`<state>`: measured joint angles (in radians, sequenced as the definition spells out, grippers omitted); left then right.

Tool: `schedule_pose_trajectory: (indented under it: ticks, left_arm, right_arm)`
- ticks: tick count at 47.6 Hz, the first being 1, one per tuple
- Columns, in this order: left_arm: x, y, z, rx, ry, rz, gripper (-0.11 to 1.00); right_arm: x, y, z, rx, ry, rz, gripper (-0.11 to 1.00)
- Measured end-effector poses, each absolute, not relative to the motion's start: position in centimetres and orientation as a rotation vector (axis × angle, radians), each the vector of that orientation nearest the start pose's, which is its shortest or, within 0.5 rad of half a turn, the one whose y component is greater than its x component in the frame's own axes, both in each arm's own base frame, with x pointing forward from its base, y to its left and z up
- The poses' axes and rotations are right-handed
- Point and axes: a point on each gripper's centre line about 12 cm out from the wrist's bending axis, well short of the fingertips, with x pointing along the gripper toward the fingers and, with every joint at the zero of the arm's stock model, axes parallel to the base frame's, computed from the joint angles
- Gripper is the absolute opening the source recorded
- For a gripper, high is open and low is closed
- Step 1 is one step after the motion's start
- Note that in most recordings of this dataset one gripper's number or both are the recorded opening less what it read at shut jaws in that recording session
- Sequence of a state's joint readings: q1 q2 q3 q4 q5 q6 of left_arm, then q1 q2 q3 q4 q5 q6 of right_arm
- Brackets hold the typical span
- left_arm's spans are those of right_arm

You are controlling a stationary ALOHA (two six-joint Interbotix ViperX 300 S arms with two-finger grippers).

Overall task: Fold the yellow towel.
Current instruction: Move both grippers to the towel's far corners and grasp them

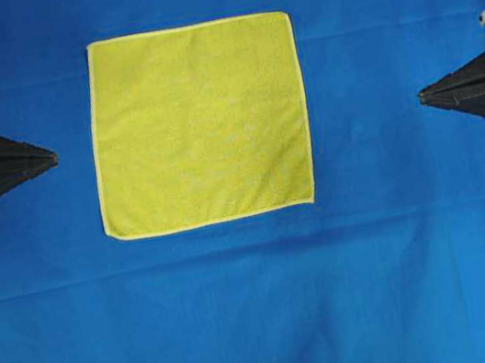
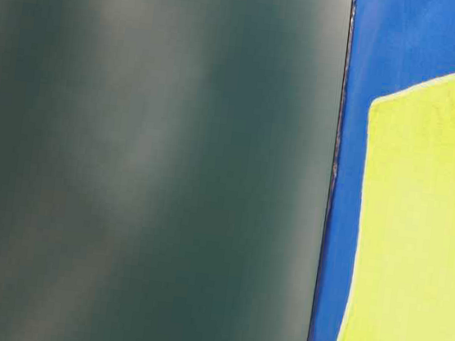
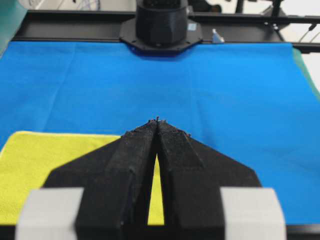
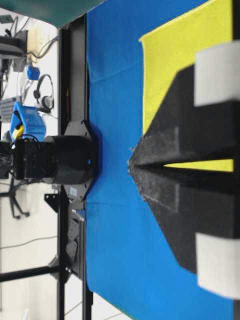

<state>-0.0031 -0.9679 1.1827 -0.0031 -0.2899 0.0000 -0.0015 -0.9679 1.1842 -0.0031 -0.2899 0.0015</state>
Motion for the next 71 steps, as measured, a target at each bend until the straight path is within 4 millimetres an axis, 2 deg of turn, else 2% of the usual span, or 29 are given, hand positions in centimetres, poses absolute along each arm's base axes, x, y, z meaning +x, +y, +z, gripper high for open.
schedule_pose_trajectory:
  ticks: [4,12,20,28,31,32,37,41,44,48,57,67,71]
  left_arm:
    - [19.8,0.1,28.7,0.000,-0.035,0.006,0.00]
    - [20.1,1.9,27.7,-0.006,0.029,0.097,0.00]
    - [21.0,4.6,25.9,-0.041,0.113,0.218,0.00]
    - [21.8,7.6,23.4,-0.068,0.209,0.340,0.02]
    - [22.0,8.5,22.4,-0.076,0.245,0.371,0.12]
    - [22.2,8.8,22.1,-0.079,0.260,0.383,0.18]
    - [22.7,10.7,20.5,-0.097,0.311,0.442,0.50]
    - [23.0,12.5,18.9,-0.124,0.356,0.503,0.74]
    - [23.1,13.9,17.6,-0.139,0.387,0.543,0.84]
    - [23.4,15.3,16.0,-0.152,0.418,0.580,0.83]
    - [24.1,17.7,12.5,-0.182,0.482,0.632,0.83]
    - [24.1,19.8,9.9,-0.200,0.540,0.677,0.82]
    - [23.6,20.5,9.1,-0.217,0.560,0.704,0.81]
  right_arm:
    - [19.9,-0.4,29.1,-0.005,-0.069,-0.022,0.00]
    - [21.1,-3.3,28.6,0.003,0.023,-0.153,0.00]
    - [22.7,-6.1,27.0,0.023,0.146,-0.263,0.00]
    - [24.7,-9.5,24.5,0.054,0.280,-0.366,0.01]
    - [25.5,-10.8,23.2,0.072,0.340,-0.397,0.02]
    - [25.8,-11.2,22.9,0.076,0.358,-0.405,0.06]
    - [27.5,-13.6,20.8,0.092,0.458,-0.446,0.39]
    - [28.8,-15.6,19.3,0.089,0.525,-0.470,0.61]
    - [29.7,-17.0,18.1,0.082,0.568,-0.482,0.62]
    - [30.7,-18.6,16.5,0.085,0.615,-0.494,0.57]
    - [32.6,-20.9,12.7,0.096,0.705,-0.500,0.57]
    - [33.4,-22.5,9.9,0.116,0.759,-0.512,0.57]
    - [33.5,-23.0,9.6,0.120,0.763,-0.519,0.57]
